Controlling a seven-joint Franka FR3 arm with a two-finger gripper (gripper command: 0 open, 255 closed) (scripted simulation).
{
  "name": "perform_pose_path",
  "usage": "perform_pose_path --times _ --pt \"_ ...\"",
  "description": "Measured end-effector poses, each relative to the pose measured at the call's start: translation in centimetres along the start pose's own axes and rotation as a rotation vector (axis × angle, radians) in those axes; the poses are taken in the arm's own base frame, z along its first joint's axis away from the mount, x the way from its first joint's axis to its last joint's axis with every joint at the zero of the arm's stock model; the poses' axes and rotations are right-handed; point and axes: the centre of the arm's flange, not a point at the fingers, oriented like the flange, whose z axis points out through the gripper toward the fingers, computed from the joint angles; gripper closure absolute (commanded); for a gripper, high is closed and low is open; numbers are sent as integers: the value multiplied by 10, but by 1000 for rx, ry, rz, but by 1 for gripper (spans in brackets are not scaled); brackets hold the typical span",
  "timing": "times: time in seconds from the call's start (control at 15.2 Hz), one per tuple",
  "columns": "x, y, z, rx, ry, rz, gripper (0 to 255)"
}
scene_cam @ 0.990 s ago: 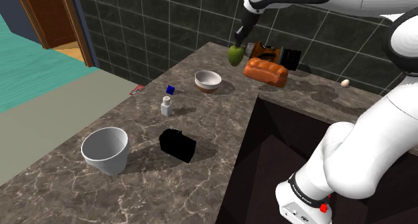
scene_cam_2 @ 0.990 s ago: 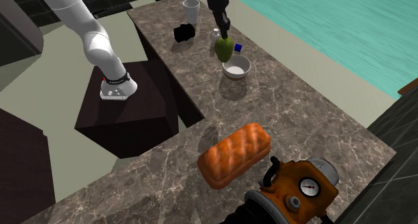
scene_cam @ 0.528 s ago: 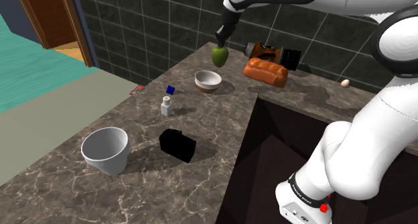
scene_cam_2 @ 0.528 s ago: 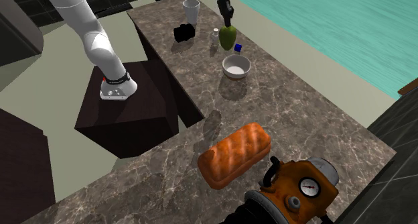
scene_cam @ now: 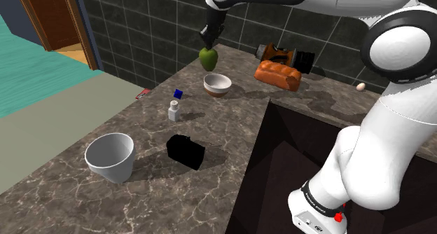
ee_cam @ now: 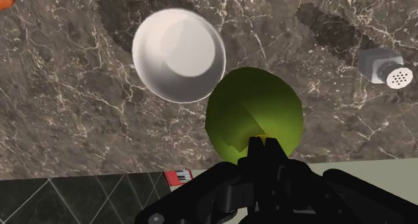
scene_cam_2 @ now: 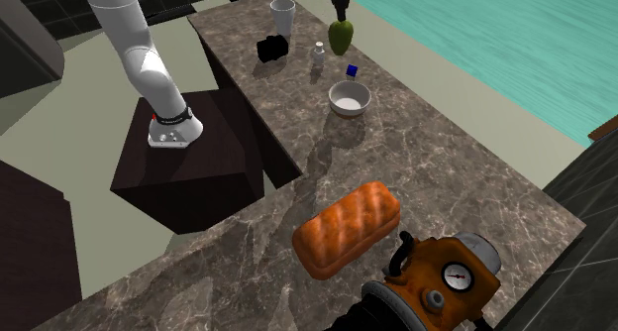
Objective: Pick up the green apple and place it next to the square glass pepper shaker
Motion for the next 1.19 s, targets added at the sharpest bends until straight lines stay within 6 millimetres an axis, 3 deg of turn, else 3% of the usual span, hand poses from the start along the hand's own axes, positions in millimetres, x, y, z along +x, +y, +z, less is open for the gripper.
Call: perform_pose_path --times 0.86,1.19 --pt "85 -142 -2 0 -1 0 255" --pt "85 -155 16 0 -1 1 255"
